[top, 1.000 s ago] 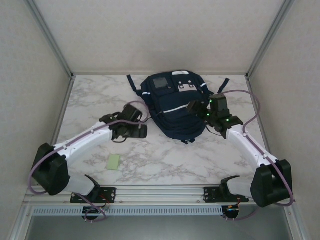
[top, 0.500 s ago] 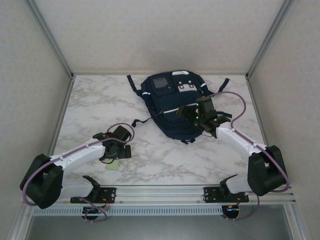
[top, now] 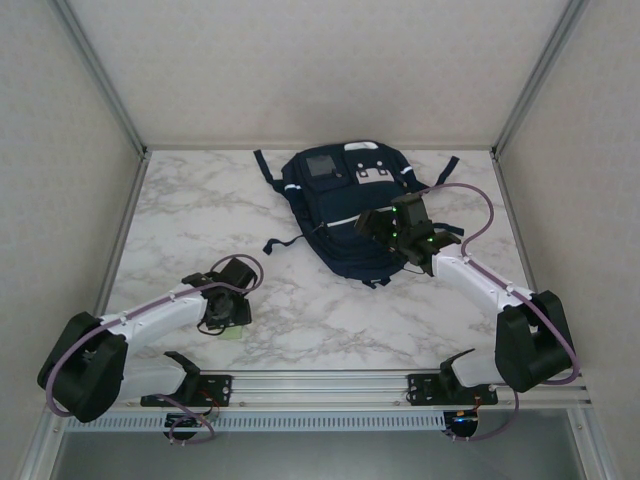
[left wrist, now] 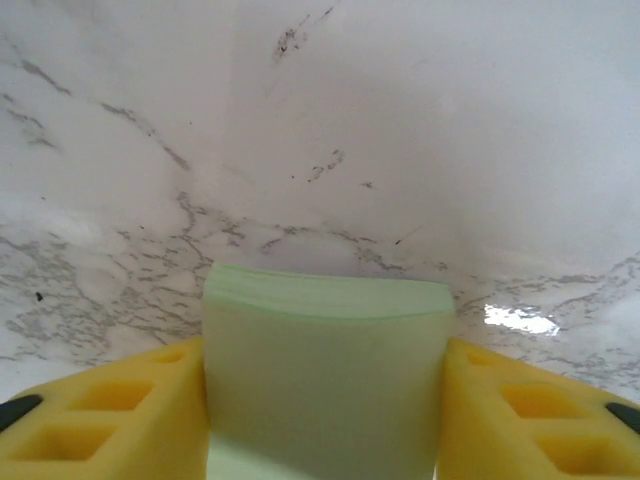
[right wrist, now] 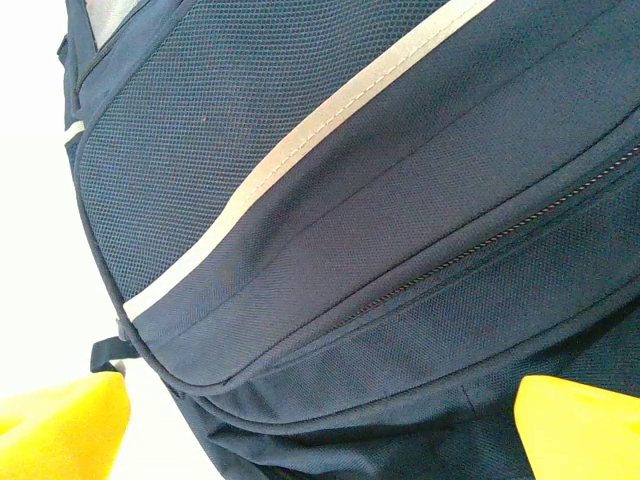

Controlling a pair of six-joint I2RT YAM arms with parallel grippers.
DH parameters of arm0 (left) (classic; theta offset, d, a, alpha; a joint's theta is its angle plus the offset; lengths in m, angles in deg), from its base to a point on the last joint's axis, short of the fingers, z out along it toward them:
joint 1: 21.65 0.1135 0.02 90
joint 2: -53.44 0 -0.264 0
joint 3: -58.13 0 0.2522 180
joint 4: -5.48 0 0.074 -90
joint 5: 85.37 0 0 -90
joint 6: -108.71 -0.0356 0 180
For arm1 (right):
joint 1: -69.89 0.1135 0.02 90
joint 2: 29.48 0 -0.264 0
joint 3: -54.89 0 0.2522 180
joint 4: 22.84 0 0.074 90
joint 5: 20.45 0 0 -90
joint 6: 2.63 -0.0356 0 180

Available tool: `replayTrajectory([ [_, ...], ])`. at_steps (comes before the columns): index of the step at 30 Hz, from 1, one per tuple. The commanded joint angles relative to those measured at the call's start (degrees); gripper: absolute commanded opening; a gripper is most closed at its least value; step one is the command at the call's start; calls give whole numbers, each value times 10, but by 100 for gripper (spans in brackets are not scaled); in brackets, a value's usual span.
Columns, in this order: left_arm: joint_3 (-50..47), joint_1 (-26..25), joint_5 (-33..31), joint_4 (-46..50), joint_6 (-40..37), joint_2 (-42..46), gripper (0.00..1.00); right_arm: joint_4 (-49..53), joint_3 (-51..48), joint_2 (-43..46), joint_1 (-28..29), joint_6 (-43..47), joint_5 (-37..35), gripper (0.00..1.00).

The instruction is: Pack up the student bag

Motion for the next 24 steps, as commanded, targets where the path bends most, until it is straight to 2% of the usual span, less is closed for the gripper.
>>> replayTrajectory([
  [1, 1, 4, 9, 11, 1, 1, 44, 9, 9, -1, 6, -7, -22, 99],
  [4, 21, 4, 11, 9, 2, -2, 44, 9, 9, 1, 6, -3, -21, 99],
  [11, 126, 10, 33, -29, 33, -44, 54, -32, 0, 17, 21, 54, 25, 99],
  [19, 247, 19, 134, -170, 137, -168, 54, -176, -70, 53, 65, 124, 150, 95],
  [24, 291, 17, 180, -226, 192, -221, 51, -233, -104, 59, 108, 152, 162, 91],
])
